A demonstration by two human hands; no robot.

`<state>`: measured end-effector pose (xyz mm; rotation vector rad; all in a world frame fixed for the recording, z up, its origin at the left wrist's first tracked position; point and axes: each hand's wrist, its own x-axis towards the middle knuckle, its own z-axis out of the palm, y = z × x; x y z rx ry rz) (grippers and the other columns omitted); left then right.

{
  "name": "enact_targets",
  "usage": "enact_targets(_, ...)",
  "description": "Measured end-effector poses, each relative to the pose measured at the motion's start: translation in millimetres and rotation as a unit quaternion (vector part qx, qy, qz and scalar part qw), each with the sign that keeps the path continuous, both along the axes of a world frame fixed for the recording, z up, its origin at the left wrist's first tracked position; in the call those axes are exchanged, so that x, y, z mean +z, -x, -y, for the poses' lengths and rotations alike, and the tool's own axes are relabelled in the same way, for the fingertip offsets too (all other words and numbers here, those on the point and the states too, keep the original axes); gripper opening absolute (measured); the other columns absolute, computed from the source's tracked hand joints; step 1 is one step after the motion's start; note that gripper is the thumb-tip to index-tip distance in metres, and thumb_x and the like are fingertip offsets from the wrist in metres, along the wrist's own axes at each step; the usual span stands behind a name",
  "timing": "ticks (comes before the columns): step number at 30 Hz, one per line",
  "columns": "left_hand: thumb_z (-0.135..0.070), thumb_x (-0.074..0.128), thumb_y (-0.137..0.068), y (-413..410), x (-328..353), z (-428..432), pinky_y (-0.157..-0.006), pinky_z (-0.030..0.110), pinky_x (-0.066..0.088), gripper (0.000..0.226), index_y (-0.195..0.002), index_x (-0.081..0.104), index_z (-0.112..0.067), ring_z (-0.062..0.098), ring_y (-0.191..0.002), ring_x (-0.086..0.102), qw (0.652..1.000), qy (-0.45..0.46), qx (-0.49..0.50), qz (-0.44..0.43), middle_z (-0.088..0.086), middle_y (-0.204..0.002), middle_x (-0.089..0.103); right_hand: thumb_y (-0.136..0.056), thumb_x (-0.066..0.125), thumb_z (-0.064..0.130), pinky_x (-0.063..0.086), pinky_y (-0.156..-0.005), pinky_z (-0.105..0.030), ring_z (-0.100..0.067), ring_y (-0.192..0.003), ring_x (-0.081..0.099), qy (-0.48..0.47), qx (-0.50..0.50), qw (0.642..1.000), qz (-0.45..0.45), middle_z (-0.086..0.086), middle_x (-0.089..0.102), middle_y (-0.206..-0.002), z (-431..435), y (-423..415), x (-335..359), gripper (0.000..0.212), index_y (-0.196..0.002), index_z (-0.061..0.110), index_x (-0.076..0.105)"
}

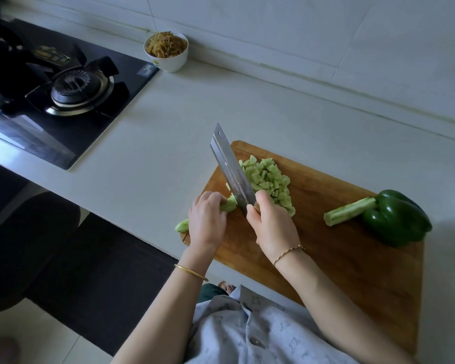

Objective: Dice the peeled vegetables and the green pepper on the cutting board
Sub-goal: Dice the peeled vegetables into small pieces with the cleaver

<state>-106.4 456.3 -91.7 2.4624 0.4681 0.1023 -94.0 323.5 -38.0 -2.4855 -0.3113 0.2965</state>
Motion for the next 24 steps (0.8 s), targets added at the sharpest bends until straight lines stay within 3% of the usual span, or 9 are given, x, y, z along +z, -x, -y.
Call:
enact_targets(6,-0.008,0.065,-0.084,-1.0,-0.4,0.1,-0.092,0.039,0.045,0.014,-0.096,0.067,-0.013,0.021,-0.104,0.052,1.000,0.002,0.006,-0.002,0.003,-0.105,0.063,-0.101,0.043,0.024,0.055,-0.055,-0.048,-0.028,-0.062,0.061,0.006,0.010,1.000,-0.027,-0.003,0.051,-0.071,0.2,3.3,1.6,0.017,-0.090,0.013,0.037)
enact_targets(12,-0.008,0.066,-0.083,-2.1,-3.6,-0.1,-0.089,0.038,0.046,0.012,-0.094,0.067,-0.012,0.022,-0.102,0.053,1.000,-0.003,0.010,0.004,0.003,-0.103,0.063,-0.101,0.042,0.023,0.057,-0.060,-0.049,-0.030,-0.070,0.063,0.019,0.012,0.997,-0.068,-0.010,0.058,-0.079,-4.8,-4.6,1.5,0.017,-0.089,0.012,0.037)
enact_targets(15,-0.010,0.065,-0.084,-2.0,-4.5,-2.2,-0.089,0.037,0.045,0.012,-0.096,0.067,-0.013,0.021,-0.103,0.052,1.000,-0.005,-0.004,0.000,0.002,-0.105,0.063,-0.102,0.041,0.023,0.056,-0.057,-0.044,-0.028,-0.067,0.061,0.042,0.020,0.997,-0.059,-0.004,0.053,-0.072,-8.3,-4.9,-1.3,0.015,-0.090,0.014,0.036)
enact_targets(20,-0.006,0.060,-0.087,1.5,-3.3,-6.2,-0.090,0.038,0.039,0.025,-0.106,0.069,-0.019,0.023,-0.105,0.046,1.000,-0.004,0.001,-0.010,0.001,-0.108,0.059,-0.101,0.041,0.023,0.036,-0.045,-0.031,-0.025,-0.057,0.050,0.027,0.010,0.999,-0.015,0.003,0.042,-0.061,-6.4,-1.0,-5.4,0.018,-0.088,0.014,0.034)
enact_targets(24,-0.003,0.062,-0.082,2.5,-3.9,-6.2,-0.089,0.036,0.039,0.026,-0.105,0.066,-0.015,0.023,-0.102,0.049,1.000,-0.005,0.016,-0.009,0.003,-0.107,0.062,-0.101,0.042,0.024,0.052,-0.051,-0.043,-0.028,-0.061,0.057,-0.003,0.007,1.000,-0.005,-0.004,0.050,-0.069,-2.2,-3.0,3.0,0.017,-0.090,0.014,0.034)
